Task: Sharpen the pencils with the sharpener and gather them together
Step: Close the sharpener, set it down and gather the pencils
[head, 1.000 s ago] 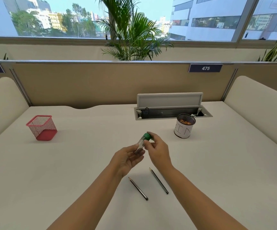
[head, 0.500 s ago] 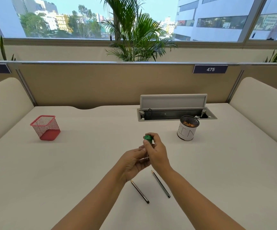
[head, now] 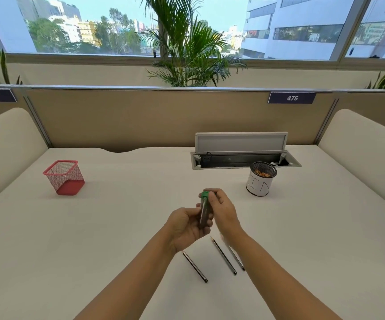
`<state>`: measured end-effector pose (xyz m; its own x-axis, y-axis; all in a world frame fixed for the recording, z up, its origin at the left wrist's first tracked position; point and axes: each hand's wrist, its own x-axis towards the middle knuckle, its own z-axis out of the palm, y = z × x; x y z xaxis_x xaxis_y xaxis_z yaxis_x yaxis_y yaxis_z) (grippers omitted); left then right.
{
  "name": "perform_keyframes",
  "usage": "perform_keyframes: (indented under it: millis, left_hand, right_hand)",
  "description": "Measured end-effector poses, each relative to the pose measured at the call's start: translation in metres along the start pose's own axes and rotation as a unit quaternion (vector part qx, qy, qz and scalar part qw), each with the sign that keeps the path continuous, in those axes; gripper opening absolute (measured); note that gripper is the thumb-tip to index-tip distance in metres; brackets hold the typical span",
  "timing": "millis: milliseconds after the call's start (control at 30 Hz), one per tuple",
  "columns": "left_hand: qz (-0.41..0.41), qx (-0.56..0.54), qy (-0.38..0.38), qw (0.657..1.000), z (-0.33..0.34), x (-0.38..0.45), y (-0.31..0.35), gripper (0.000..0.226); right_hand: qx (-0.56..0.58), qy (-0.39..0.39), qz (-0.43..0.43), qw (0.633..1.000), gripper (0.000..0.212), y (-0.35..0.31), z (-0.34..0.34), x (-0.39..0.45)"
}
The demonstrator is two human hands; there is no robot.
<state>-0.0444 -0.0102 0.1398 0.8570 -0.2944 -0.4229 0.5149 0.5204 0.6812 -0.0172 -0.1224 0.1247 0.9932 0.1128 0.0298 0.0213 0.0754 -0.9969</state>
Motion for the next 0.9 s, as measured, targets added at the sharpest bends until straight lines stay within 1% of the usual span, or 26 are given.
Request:
perform_keyframes:
  millis: [67, 167, 267, 300, 333, 367, 433, 500, 633, 767, 833, 900]
  left_hand:
    - [-0.023, 0.017, -0.015, 0.999, -0.005, 0.000, 0.005, 0.027]
    - [-0.030, 0.051, -0.040, 0.997, -0.008, -0.001, 0.005, 0.031]
    - [-0.040, 0.079, -0.063, 0.994, -0.010, -0.003, 0.008, 0.031]
    - [-0.032, 0.109, -0.060, 0.992, -0.010, -0.003, 0.009, 0.030]
    - [-0.008, 0.165, -0.045, 0.985, -0.011, -0.003, 0.010, 0.028]
    - [0.026, 0.235, -0.021, 0.971, -0.010, -0.002, 0.010, 0.024]
    - [0.105, 0.352, 0.031, 0.930, -0.007, -0.001, 0.008, 0.016]
    - [0.163, 0.408, 0.068, 0.896, -0.005, 0.001, 0.005, 0.010]
    - [0.214, 0.461, 0.103, 0.855, -0.008, 0.004, -0.004, 0.010]
    - [0.269, 0.510, 0.137, 0.805, -0.008, 0.004, -0.012, 0.014]
    - [0.281, 0.523, 0.137, 0.793, -0.007, 0.005, -0.012, 0.015]
    - [0.277, 0.531, 0.136, 0.789, -0.008, 0.006, -0.011, 0.016]
  right_hand:
    - [-0.009, -0.027, -0.009, 1.000, 0.023, -0.003, -0.010, 0.002]
    - [-0.044, -0.067, -0.023, 0.997, 0.018, -0.011, -0.022, 0.004]
    - [-0.085, -0.131, -0.007, 0.988, 0.014, -0.023, -0.033, 0.007]
    - [-0.106, -0.152, 0.002, 0.983, 0.016, -0.026, -0.036, 0.008]
    - [-0.127, -0.164, 0.011, 0.978, 0.018, -0.027, -0.038, 0.008]
    - [-0.140, -0.165, 0.019, 0.976, 0.018, -0.028, -0.040, 0.008]
    - [-0.143, -0.144, 0.029, 0.979, 0.018, -0.027, -0.037, 0.007]
    - [-0.141, -0.113, 0.030, 0.983, 0.014, -0.023, -0.033, 0.004]
    - [-0.115, -0.098, 0.031, 0.988, 0.011, -0.012, -0.029, 0.000]
    - [-0.089, -0.090, 0.043, 0.991, 0.012, -0.007, -0.029, 0.002]
    - [-0.087, -0.086, 0.047, 0.991, 0.012, -0.006, -0.029, 0.003]
    - [-0.086, -0.082, 0.053, 0.992, 0.012, -0.005, -0.028, 0.005]
